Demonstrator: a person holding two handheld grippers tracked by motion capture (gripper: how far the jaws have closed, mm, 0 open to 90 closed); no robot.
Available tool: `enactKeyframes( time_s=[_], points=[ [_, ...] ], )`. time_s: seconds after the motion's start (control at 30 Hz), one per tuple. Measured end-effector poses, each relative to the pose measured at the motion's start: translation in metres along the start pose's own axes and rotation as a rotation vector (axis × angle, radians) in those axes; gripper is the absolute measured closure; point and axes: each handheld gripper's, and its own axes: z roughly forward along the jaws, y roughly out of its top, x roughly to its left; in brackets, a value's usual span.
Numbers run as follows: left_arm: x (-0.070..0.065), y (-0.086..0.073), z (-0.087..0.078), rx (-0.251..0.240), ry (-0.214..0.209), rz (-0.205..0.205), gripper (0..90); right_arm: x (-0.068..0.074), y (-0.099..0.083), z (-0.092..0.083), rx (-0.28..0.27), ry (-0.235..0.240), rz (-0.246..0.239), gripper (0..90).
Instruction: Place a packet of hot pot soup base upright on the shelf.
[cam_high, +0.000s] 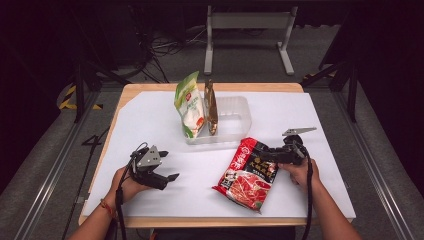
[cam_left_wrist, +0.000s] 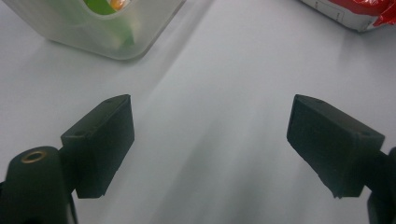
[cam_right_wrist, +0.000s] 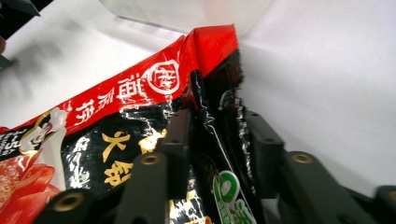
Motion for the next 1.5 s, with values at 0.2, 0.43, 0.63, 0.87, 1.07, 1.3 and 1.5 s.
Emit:
enactKeyframes(
  time_s=[0.2, 0.43, 0.63, 0.87, 1.07, 1.3, 1.5],
  points=[
    [0.0, 0.0, 0.0, -0.002, 0.004, 0.002, 16.0, -0.001, -0.002, -0.004, -0.015, 0.039, -0.015, 80.8],
    [0.0, 0.0, -0.001, -0.002, 0.006, 0.003, 16.1, -0.002, -0.004, -0.009, 0.0, 0.086, -0.048, 84.5],
    [0.001, -0.001, 0.0, 0.003, 0.011, 0.005, 16.2, 0.0, -0.006, -0.014, 0.012, 0.129, -0.064, 86.6],
    [0.002, -0.001, -0.001, -0.003, 0.013, -0.005, 16.5, 0.009, -0.007, -0.023, -0.008, 0.121, -0.104, 86.6],
    [0.002, -0.001, -0.001, -0.003, 0.013, -0.009, 16.5, 0.022, -0.001, -0.033, -0.066, 0.116, -0.118, 87.1],
    [0.003, -0.002, -0.001, -0.005, 0.013, -0.017, 16.5, 0.039, 0.006, -0.044, -0.12, 0.109, -0.145, 87.5],
    [0.003, -0.001, -0.001, -0.01, 0.01, -0.02, 16.5, 0.058, 0.015, -0.055, -0.165, 0.109, -0.18, 87.7]
  ],
)
